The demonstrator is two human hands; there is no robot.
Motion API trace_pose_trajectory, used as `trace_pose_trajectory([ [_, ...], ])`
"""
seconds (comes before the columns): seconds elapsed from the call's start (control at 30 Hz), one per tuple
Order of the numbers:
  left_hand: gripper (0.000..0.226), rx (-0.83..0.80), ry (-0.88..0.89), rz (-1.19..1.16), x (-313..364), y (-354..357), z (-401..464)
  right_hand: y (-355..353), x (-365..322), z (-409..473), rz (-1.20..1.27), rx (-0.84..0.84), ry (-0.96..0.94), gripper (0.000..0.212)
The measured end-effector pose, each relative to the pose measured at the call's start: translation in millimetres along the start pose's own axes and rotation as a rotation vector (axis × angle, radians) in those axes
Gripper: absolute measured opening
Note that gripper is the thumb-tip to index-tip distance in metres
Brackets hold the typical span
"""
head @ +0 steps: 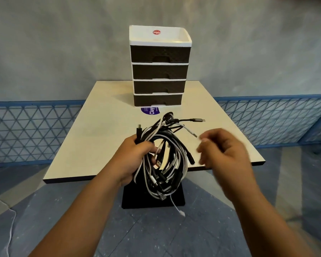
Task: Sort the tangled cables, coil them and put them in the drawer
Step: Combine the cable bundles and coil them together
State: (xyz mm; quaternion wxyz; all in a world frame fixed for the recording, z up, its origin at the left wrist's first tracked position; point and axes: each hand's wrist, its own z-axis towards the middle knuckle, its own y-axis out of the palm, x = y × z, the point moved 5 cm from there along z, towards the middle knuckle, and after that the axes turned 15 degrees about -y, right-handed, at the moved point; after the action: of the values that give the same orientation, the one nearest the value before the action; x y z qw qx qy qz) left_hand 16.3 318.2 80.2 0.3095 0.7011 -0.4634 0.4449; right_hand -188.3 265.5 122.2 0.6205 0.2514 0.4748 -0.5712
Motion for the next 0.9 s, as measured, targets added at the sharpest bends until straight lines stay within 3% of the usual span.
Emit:
trace_pose_trajectory([
  [0.07, 0.008, 0.040, 0.069, 0.026, 0, 5, -1, 30, -4, -9, -0.093, -0.304, 0.077, 0.023],
  [0.1, 0.010, 0.050, 0.099, 0.049, 0, 8, -2, 39, 0, -9, -0.175, -0.367, 0.097, 0.032],
  [0.23, 0.026, 0.049, 0.158, 0.148, -1, 20, -5, 52, 19, 0, -0.191, -0.241, 0.164, 0.048],
  [0.4, 0.027, 0.057, 0.164, 0.196, -3, 23, -3, 61, 32, -8, 0.214, -0.031, 0.290, 0.019],
  [0.47, 0.022, 0.076, 0.144, 0.167, -6, 24, -4, 61, 32, -11, 0.129, -0.028, 0.242, 0.019],
  [0.53, 0.012, 0.111, 0.107, 0.107, -8, 23, -1, 58, 28, -11, -0.116, -0.073, 0.105, 0.019],
  [0.67, 0.011, 0.208, 0.058, 0.089, -5, 4, 10, 56, 7, -12, -0.494, -0.281, -0.164, 0.019],
  [0.73, 0.011, 0.246, 0.080, 0.137, -3, -7, 14, 54, -3, -13, -0.513, -0.378, -0.246, 0.021],
  [0.9, 0.008, 0.277, 0.108, 0.242, 2, -17, 15, 38, -21, -16, -0.366, -0.582, -0.137, 0.024],
])
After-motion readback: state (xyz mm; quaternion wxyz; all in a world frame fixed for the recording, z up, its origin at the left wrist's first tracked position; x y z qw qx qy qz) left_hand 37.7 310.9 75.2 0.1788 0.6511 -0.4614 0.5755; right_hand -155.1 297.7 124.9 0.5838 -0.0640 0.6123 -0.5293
